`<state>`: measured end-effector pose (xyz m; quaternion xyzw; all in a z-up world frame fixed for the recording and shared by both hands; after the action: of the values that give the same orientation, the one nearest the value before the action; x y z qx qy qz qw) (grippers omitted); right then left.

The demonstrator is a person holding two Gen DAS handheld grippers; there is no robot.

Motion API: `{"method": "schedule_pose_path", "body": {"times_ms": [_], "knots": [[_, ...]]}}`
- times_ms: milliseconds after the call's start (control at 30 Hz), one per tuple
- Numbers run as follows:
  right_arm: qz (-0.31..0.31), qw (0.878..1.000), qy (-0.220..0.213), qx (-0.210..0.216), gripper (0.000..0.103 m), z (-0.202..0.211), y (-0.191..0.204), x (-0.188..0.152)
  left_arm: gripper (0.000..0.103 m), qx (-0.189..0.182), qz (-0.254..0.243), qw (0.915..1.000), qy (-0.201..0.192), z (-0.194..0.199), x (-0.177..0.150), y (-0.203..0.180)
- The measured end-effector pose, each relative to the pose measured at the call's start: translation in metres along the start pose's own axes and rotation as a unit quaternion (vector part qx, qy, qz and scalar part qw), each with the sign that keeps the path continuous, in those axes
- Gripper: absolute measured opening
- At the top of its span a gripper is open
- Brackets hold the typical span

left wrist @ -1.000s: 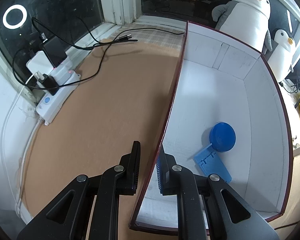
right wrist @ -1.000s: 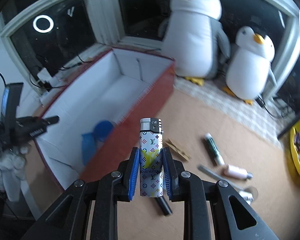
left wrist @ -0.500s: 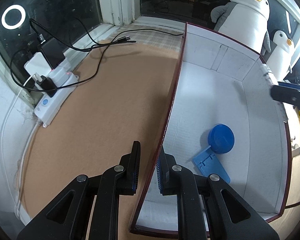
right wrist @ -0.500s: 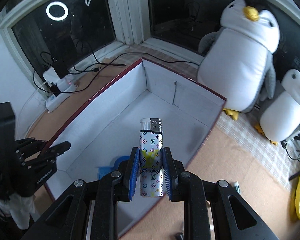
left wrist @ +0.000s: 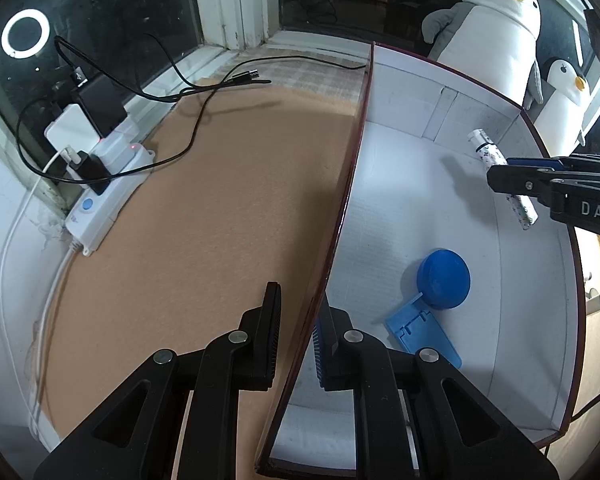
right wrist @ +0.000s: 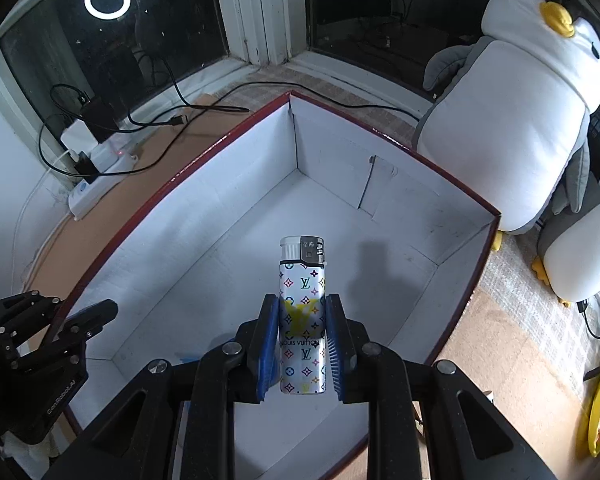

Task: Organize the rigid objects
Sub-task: 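Lift the lighter into the box and open the right gripper, then move the right gripper back toward the black cylinder on the table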

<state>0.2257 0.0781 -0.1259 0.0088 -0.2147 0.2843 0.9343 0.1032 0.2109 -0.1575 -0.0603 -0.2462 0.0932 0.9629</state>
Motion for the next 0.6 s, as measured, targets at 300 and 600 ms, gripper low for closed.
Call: {"method": "schedule_pose_path", "body": {"times_ms": [300,600], "knots": [[0.0,1.0,-0.009,0.001,0.03,0.002,0.0,0.001,0.013,0.002,0.0,1.0,0.004,-0.004,0.001,0.0],[-0.021,0.999,-0.029,0.01,0.03,0.026,-0.01,-0.009,0.013,0.004,0.002,1.0,0.005,0.001,-0.003,0.001]]}}
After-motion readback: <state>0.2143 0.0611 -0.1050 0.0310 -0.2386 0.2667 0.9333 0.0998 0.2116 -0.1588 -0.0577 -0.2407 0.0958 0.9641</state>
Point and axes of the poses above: each gripper's, at about its wrist camera, not at the fingertips, and z roughly against the way its jaws point, y to its left, x to its top, the point moved 3 cm from there along -z, roughly the way its jaws point, and after that the axes turned 10 degrees about -x, right-handed, at the moved point
